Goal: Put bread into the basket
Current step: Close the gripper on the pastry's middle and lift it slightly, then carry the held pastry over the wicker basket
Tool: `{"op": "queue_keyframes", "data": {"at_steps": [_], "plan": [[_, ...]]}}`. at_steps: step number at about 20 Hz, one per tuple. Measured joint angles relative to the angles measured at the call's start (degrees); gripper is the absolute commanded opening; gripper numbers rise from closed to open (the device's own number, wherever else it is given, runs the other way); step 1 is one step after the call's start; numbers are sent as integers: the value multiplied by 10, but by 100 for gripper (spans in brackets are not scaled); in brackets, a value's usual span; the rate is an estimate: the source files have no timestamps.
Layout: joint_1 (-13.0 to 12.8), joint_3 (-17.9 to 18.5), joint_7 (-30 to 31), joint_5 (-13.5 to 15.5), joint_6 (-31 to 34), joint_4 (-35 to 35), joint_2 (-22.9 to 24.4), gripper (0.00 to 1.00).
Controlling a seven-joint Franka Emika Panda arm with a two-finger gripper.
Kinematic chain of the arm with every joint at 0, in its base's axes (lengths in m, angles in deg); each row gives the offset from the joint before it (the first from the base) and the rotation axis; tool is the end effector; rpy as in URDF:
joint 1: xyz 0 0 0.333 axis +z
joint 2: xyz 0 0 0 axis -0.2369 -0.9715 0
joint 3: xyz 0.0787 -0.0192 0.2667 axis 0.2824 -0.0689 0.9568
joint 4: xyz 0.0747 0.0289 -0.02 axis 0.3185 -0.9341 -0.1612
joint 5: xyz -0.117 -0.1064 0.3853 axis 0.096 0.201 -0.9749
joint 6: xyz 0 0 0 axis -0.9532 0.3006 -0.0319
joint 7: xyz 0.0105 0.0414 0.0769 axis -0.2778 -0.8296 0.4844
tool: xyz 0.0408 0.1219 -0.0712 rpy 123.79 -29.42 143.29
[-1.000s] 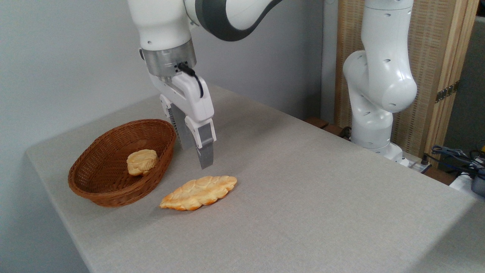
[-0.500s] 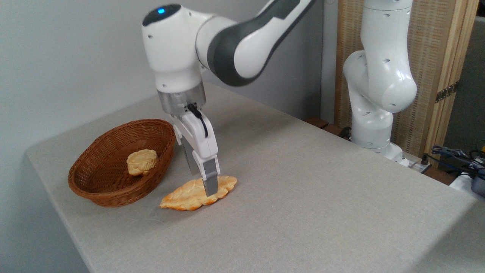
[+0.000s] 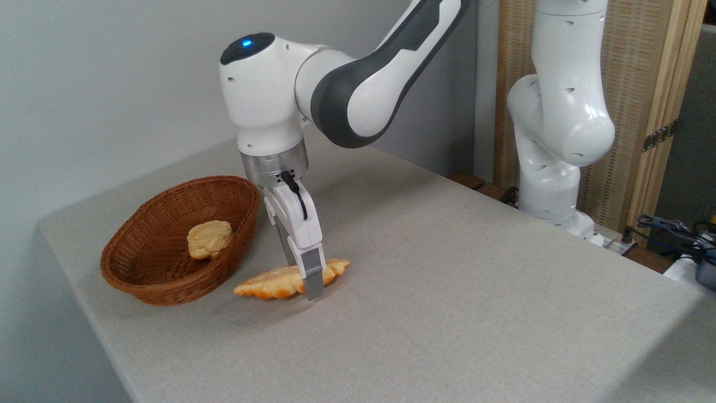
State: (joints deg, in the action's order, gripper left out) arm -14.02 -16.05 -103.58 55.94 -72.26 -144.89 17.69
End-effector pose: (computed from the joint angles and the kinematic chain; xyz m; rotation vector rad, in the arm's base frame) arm 0.5491 -0.0997 0.3257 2.7090 -1.5399 0.0010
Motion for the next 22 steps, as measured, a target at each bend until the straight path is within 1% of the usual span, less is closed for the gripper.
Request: {"op": "queue_keyframes", "data": {"at_steps": [1,3,4,9,22], "plan": [[-1,0,0,0,-1,0,-2,50],[-4,0,0,0,-2,0,-6,31],[-6,0,0,0,-2,0,-9,29],[-11,0,0,0,-3,0,-12,28],[-12,0,0,0,-3,0,-12,24]]}}
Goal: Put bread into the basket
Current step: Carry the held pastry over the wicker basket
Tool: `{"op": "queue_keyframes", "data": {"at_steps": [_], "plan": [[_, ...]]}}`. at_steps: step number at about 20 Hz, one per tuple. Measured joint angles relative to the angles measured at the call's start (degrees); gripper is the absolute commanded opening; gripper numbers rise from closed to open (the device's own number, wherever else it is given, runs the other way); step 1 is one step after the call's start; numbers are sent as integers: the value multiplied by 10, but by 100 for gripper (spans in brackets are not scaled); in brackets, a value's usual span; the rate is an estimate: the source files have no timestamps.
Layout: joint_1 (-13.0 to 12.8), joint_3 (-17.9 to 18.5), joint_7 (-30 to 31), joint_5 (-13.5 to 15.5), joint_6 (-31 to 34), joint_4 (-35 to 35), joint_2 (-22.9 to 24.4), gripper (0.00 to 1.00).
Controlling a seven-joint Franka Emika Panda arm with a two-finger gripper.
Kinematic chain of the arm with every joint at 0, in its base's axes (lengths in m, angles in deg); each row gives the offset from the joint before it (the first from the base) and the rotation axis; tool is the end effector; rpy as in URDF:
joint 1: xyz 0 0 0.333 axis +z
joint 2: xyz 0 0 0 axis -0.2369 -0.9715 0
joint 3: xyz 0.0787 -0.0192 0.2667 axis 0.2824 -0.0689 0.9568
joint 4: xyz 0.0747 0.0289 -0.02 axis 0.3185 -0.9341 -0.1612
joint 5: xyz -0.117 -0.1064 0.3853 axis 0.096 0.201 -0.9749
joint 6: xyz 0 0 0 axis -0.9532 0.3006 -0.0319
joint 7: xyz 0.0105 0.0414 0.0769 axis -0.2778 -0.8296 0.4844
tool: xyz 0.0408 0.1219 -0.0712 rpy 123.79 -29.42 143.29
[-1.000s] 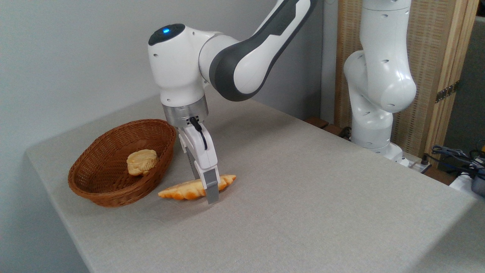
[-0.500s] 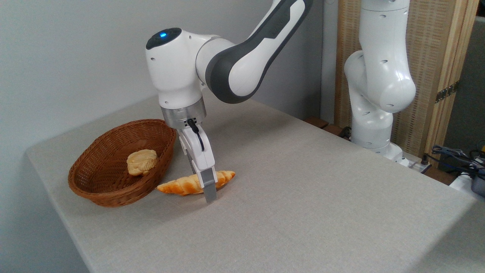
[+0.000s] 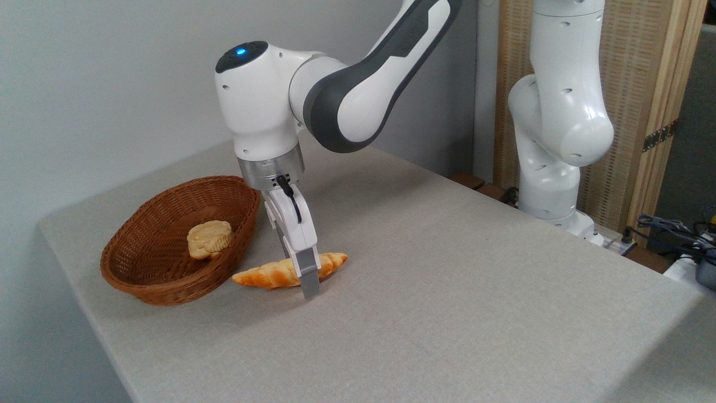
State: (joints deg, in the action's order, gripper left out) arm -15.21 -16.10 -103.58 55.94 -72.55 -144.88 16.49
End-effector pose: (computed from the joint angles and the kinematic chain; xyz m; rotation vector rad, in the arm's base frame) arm 0.5474 -0.1116 0.3150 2.6934 -1.5693 -0.0244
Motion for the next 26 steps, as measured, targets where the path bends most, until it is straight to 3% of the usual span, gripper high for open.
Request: {"op": "queue_keyframes", "data": {"at_steps": [12,18,26], "plan": [[0,0,0,5,0,5,0,22],[7,10,0,9,41,71,9,22],[2,-1,10,94,51,123,12,29]]}}
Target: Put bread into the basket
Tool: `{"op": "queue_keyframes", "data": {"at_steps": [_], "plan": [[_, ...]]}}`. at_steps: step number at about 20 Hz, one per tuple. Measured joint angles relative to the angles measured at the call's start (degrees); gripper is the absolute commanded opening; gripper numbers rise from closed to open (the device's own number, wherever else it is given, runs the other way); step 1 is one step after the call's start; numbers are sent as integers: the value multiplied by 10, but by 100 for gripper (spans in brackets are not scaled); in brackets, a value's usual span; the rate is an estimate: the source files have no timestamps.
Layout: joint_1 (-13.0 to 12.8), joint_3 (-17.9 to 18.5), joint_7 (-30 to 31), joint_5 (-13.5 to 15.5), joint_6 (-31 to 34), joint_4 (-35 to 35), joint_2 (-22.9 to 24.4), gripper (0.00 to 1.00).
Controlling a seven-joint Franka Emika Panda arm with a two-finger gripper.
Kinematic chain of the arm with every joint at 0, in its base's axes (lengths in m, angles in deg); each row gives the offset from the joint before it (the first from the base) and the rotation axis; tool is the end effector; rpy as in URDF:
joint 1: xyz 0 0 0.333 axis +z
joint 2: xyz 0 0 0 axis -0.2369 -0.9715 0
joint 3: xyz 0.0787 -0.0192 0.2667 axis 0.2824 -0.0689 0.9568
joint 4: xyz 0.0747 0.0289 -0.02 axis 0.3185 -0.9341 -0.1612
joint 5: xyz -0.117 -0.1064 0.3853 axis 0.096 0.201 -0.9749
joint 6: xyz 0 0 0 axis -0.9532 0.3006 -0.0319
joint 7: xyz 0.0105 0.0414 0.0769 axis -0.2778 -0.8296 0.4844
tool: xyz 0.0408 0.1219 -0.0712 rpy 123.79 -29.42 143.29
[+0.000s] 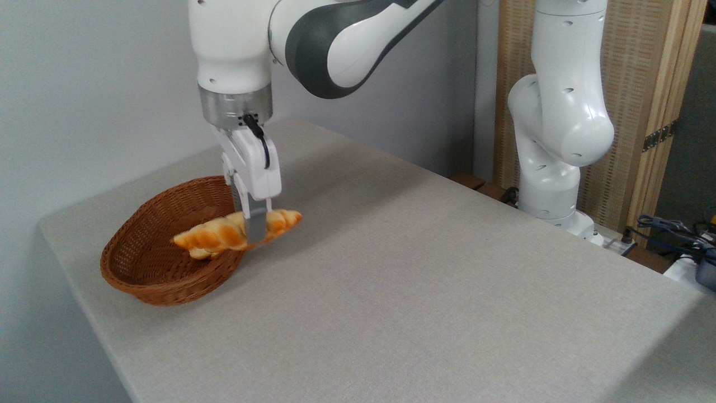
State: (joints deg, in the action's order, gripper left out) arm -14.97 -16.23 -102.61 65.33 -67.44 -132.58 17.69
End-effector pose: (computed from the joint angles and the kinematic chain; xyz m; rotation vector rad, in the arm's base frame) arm 0.5831 -0.1332 0.4267 2.6506 -1.4090 0.2605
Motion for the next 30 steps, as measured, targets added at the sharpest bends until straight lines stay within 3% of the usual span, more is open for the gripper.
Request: {"op": "queue_keyframes", "data": {"at_steps": [2,3,4,13,20,24,26,28,30], "plan": [[-1,-14,4,30,0,4,-2,59],[-2,-18,5,39,0,5,-4,88],[-2,-28,6,56,0,6,-8,98],[-4,-74,8,109,-29,26,-65,100],[-1,-77,14,116,-46,35,-77,100],[2,-42,23,116,-29,52,-67,100],[4,-16,22,114,13,71,-59,100],[6,6,21,101,56,90,-51,100],[8,22,22,70,91,105,-42,100]]}}
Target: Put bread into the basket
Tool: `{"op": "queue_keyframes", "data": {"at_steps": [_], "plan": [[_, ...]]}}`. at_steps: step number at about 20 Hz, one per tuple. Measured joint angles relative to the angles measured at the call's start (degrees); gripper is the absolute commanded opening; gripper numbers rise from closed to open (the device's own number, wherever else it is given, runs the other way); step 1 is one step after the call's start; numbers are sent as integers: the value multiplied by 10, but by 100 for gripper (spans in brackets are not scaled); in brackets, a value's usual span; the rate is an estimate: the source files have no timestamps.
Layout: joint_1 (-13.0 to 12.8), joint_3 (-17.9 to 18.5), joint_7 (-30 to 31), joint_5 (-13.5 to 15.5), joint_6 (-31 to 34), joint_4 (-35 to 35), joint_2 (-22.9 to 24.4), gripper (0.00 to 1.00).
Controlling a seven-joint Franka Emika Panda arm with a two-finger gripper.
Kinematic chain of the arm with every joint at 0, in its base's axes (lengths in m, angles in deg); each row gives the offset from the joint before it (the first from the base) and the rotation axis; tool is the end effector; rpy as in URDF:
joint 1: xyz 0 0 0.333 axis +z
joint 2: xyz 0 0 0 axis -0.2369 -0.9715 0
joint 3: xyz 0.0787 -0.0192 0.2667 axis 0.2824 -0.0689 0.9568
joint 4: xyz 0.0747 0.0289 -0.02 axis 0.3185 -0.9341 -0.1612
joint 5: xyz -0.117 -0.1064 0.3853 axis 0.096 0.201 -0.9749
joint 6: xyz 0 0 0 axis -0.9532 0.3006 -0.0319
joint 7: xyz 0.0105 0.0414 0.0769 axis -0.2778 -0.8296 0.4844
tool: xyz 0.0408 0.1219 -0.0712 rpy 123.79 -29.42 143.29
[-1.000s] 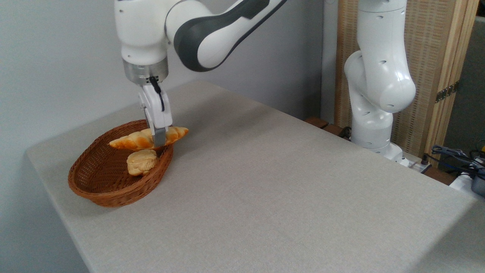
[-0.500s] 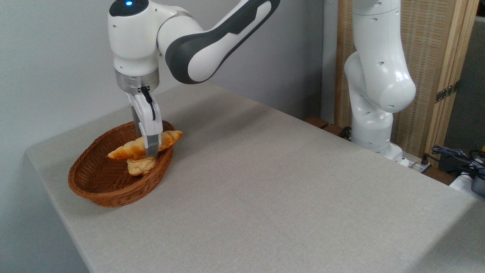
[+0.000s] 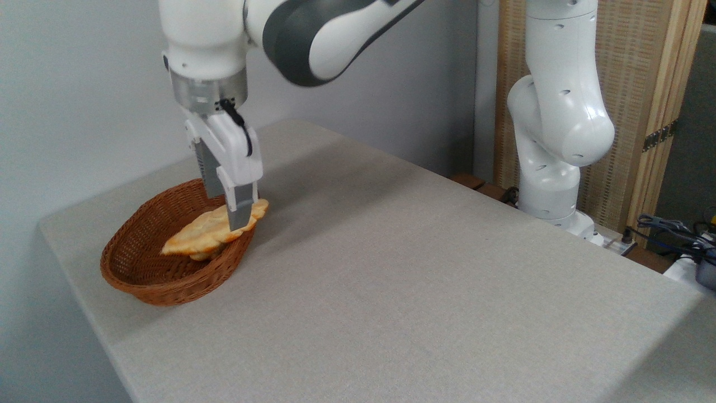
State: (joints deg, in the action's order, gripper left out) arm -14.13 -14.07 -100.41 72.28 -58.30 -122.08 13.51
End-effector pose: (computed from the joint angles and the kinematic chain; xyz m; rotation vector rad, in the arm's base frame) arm 0.6029 -0.1256 0.4665 2.6170 -1.2353 0.2405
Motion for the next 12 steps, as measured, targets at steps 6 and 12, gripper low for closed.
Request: {"op": "queue_keyframes", "data": {"at_steps": [6,12], "plan": [[0,16,33,-93,12,3,2,100],[0,29,55,-143,21,3,0,100]]}}
